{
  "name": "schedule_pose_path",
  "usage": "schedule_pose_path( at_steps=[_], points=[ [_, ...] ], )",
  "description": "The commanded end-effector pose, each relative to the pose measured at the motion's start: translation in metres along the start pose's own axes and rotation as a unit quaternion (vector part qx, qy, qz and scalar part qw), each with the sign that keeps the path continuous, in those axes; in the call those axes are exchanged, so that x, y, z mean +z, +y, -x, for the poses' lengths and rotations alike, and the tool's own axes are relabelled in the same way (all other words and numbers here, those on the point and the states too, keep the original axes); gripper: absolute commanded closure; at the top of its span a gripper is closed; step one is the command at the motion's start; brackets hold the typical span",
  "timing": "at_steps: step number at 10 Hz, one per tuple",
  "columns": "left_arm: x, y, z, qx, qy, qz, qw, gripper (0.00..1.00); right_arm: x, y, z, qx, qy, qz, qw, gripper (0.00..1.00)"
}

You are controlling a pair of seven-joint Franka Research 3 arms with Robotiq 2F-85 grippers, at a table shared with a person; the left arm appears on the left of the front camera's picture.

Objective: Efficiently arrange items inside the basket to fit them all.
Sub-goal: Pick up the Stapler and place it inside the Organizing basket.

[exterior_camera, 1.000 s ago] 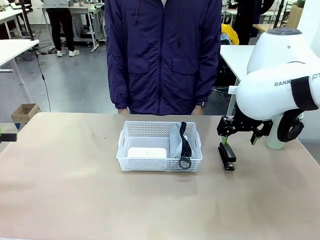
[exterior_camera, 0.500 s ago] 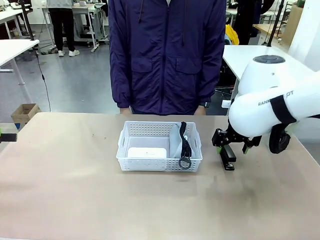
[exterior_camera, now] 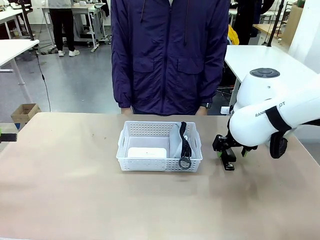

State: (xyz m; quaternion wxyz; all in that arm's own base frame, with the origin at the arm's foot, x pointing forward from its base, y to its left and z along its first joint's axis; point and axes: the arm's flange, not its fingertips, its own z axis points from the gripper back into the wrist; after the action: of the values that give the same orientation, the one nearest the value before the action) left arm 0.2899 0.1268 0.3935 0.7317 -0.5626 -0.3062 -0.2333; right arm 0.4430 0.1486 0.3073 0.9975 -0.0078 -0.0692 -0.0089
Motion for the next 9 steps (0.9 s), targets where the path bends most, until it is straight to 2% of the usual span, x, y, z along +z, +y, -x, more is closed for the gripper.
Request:
schedule_pose_path(
  at_steps=[1,5,7,8,9],
  points=[
    [-0.0006,-0.004,0.0009,0.001,-0.001,0.001,1.0,0.0,-0.0056,0.0065,-0.0058,0.004,-0.01,-0.004,1.0,0.0],
    [-0.0006,-0.004,0.0009,0.001,-0.001,0.001,1.0,0.0,-0.0105,0.0086,-0.007,0.003,-0.002,-0.001,1.0,0.0],
    [-0.0006,-0.004,0.0009,0.001,-0.001,0.001,1.0,0.0,-0.0125,0.0097,-0.0081,0.001,0.003,0.0,1.0,0.06],
    [-0.0006,-0.004,0.0009,0.001,-0.001,0.001,1.0,0.0,-0.0115,0.0108,-0.0082,0.006,0.001,0.009,1.0,0.59],
    [-0.0006,-0.004,0.0009,0.001,-0.001,0.001,1.0,0.0,-0.0101,0.0117,-0.0084,0.005,-0.002,0.006,1.0,0.63]
  ],
)
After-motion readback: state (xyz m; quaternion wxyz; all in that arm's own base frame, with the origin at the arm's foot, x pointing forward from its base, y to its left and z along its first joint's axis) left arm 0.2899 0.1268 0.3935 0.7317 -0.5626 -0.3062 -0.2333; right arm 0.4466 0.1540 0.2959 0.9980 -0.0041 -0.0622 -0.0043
